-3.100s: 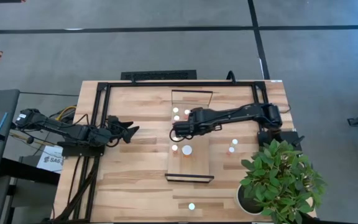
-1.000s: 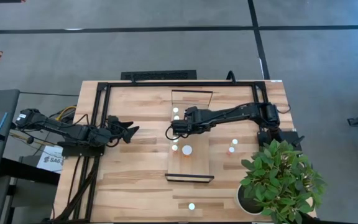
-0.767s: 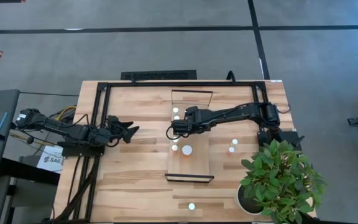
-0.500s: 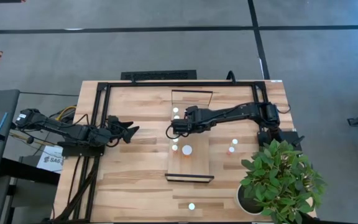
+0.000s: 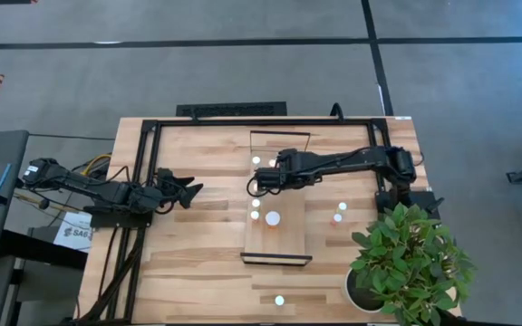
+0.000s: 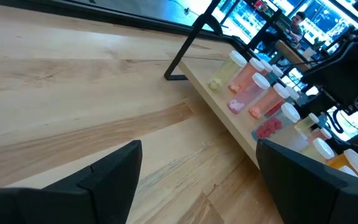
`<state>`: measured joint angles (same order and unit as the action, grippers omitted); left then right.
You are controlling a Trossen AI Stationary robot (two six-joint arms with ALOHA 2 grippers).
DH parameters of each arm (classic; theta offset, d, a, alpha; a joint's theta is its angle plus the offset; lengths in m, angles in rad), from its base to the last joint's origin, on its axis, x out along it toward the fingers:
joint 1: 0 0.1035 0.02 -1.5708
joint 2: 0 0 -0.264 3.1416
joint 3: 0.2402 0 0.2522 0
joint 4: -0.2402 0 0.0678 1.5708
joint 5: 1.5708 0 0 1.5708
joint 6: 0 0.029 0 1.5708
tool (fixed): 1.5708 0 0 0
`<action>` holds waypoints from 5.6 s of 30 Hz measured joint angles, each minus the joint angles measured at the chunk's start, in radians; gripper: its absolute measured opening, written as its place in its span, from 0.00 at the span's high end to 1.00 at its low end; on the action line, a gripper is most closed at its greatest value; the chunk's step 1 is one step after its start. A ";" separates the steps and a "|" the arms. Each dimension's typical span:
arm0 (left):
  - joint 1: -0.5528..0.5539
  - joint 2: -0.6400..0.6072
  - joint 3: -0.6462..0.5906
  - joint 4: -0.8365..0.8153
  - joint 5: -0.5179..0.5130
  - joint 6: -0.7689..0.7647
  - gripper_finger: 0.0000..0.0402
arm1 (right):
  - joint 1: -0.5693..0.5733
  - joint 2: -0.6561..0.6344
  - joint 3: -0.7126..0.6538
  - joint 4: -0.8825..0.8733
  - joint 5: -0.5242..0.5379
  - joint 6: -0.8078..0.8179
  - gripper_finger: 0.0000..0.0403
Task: Pick and place medicine bottles onto shelf by color
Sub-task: Put the blue pill bottle on the shelf, then put the yellow pill bottle on the shelf
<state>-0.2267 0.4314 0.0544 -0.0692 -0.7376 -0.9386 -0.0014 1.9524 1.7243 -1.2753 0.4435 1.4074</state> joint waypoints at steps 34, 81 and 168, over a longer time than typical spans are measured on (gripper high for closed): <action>0.000 0.000 0.000 -0.001 -0.003 0.000 0.25 | 0.081 -0.601 -0.715 0.083 -0.424 0.691 0.35; 0.000 0.000 0.000 -0.001 -0.003 0.000 0.25 | -0.035 -0.611 -1.010 0.397 -0.488 0.575 0.67; 0.000 0.000 0.000 0.000 -0.003 0.000 0.25 | -0.058 -0.049 -0.197 0.162 -0.443 0.086 0.58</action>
<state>-0.2264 0.4313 0.0544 -0.0696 -0.7406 -0.9386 -0.0593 1.9034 1.5272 -1.1131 0.0010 1.4937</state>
